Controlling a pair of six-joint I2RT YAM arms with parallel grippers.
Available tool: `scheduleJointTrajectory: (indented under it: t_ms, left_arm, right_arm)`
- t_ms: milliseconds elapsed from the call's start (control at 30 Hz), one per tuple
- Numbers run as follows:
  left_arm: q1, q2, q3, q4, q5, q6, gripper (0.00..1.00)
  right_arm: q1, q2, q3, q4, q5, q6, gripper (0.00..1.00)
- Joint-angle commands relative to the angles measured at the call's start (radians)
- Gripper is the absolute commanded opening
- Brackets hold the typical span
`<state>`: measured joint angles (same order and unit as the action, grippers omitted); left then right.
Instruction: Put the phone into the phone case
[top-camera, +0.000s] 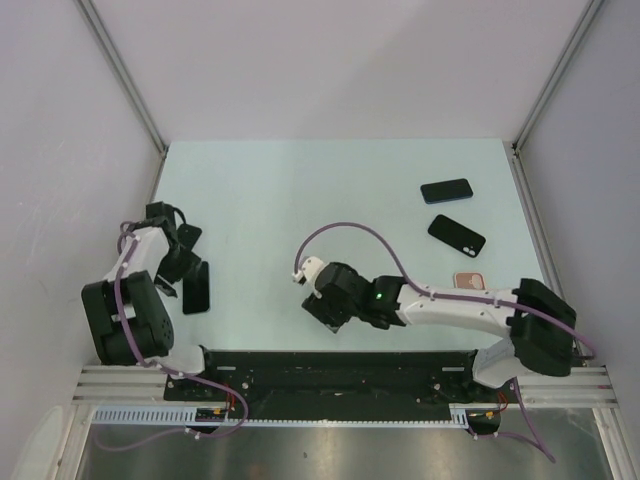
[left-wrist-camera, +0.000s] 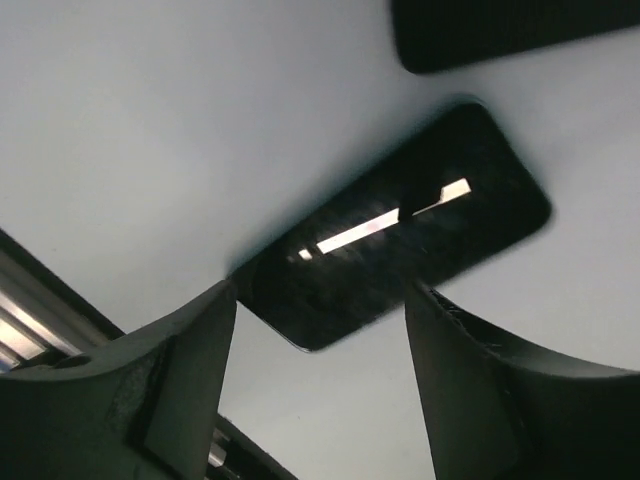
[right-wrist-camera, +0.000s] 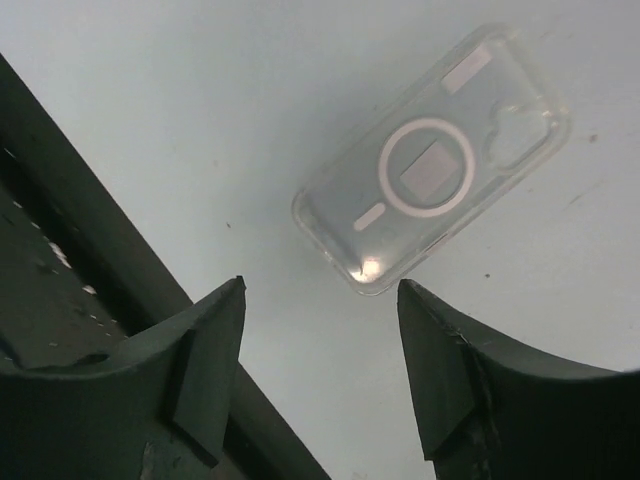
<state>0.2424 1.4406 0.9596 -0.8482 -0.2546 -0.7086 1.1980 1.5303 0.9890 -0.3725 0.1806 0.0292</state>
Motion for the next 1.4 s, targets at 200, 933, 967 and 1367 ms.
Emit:
scheduleJointTrajectory:
  t_ms: [200, 933, 967, 1367]
  left_arm:
    - [0.201, 0.136, 0.051, -0.052, -0.106, -0.065, 0.06]
    - [0.196, 0.314, -0.022, 0.041, 0.143, 0.024, 0.0]
    - [0.187, 0.313, -0.03, 0.046, 0.147, 0.027, 0.0]
    - [-0.052, 0.187, -0.111, 0.138, 0.306, 0.024, 0.0]
  right_arm:
    - [-0.071, -0.269, -0.061, 0.156, -0.058, 0.117, 0.7]
    - [-0.25, -0.41, -0.147, 0.178, -0.02, 0.189, 0.71]
    - [-0.253, -0.409, -0.148, 0.178, -0.02, 0.198, 0.71]
    - [-0.255, -0.455, -0.168, 0.165, -0.006, 0.227, 0.71]
